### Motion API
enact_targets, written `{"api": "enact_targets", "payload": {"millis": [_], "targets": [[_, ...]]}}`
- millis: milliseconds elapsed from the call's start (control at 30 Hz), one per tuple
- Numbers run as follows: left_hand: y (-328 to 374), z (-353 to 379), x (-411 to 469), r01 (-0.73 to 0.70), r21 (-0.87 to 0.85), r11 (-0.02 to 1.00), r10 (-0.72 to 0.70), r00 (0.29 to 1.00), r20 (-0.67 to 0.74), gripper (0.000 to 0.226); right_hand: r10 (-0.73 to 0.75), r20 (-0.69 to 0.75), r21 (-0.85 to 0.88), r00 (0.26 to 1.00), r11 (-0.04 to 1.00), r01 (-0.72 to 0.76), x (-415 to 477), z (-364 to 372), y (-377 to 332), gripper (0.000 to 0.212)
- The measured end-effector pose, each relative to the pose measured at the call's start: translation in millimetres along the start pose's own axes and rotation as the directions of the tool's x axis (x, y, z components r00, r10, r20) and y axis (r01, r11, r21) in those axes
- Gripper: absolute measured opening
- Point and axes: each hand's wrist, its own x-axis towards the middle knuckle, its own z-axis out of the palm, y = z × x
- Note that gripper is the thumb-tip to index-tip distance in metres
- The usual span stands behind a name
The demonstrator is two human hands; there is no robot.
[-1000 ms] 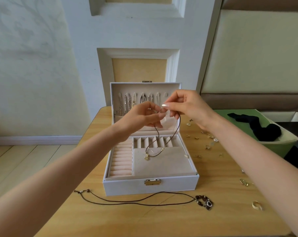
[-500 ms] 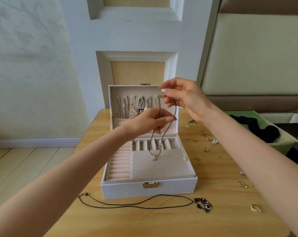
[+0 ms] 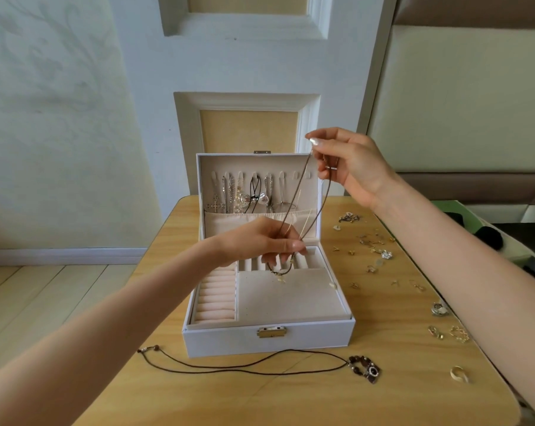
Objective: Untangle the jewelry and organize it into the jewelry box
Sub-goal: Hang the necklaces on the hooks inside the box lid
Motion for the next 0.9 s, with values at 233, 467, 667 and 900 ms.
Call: {"api": "enact_targets", "payload": {"millis": [233, 467, 667, 900], "targets": [[-9.7, 0.0, -0.5, 0.019, -0.103, 0.994, -0.029, 0.995, -0.1, 0.014, 0.065, 0.046, 0.152, 0.997, 0.986, -0.071, -0.7, 3.0, -1.8, 0.013], [-0.4, 4.9, 10.4, 0.024, -0.181, 0.983, -0.055, 0.984, -0.171, 0.013, 0.056, 0.123, 0.203, 0.991, 0.976, -0.081, -4.1, 16.4, 1.8, 0.018], [0.0, -2.5, 11.8, -0.02, -0.731, 0.683, -0.147, 0.975, -0.164, 0.019, 0.233, 0.066, 0.355, 0.97, 0.903, -0.242, -11.2, 9.6, 17.2, 0.016], [2.2, -8.3, 10.5, -0.044, -0.845, 0.532, -0.23, 0.954, -0.194, 0.019, 0.461, -0.065, 0.598, 0.885, 0.728, -0.335, -26.3, -5.7, 63.5, 0.016]]}}
